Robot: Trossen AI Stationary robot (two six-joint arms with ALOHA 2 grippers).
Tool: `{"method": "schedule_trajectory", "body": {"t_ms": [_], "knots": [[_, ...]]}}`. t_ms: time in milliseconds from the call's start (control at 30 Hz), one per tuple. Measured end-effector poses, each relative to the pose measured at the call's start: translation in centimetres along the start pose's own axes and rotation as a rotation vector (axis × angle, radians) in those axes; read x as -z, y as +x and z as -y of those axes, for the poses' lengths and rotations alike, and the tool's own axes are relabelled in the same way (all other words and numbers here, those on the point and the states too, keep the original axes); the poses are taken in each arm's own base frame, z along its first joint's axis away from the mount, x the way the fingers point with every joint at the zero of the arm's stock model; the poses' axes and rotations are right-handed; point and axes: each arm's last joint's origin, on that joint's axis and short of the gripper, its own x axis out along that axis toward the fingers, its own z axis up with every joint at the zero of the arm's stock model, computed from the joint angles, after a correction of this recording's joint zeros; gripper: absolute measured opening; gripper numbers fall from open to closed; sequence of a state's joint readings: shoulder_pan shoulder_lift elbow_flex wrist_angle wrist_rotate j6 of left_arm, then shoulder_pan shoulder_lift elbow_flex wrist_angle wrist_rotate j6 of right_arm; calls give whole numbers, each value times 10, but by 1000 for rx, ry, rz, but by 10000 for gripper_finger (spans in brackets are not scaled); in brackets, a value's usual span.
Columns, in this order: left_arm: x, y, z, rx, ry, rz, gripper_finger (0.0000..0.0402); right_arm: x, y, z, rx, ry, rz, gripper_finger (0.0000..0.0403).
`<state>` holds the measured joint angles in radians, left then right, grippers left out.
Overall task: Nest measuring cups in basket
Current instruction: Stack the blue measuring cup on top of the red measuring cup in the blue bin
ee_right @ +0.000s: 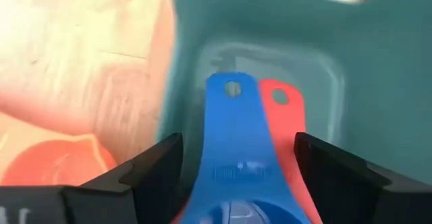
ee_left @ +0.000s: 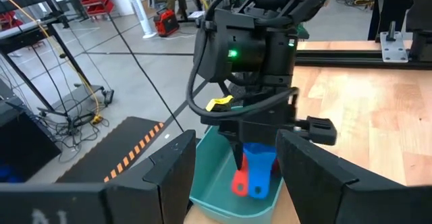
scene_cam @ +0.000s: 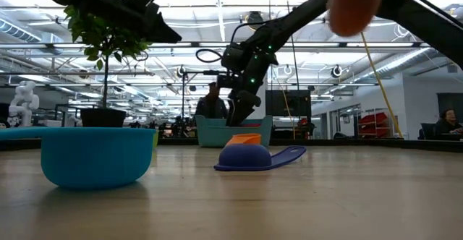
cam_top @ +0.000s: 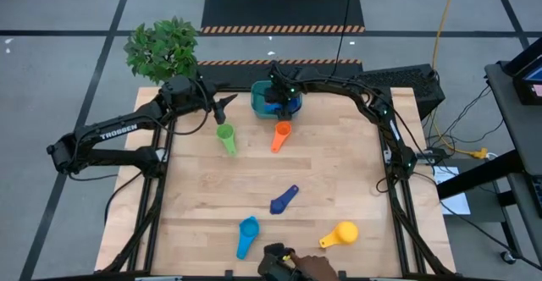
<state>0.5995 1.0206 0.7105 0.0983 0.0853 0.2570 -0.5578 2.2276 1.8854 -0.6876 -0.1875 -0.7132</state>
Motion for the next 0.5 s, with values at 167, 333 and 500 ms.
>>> {"method": "schedule_trajectory", "body": {"t_ms": [167, 333, 500], "knots": [[1, 0, 0, 2, 4, -7, 207, -5, 1, -6, -4, 9, 1, 278], [1, 0, 0, 4, 3, -14, 207, -3, 1, -4, 35, 93, -38, 308], [1, 0, 0, 4, 3, -13, 207, 1, 0, -1, 32, 81, -47, 351]]}}
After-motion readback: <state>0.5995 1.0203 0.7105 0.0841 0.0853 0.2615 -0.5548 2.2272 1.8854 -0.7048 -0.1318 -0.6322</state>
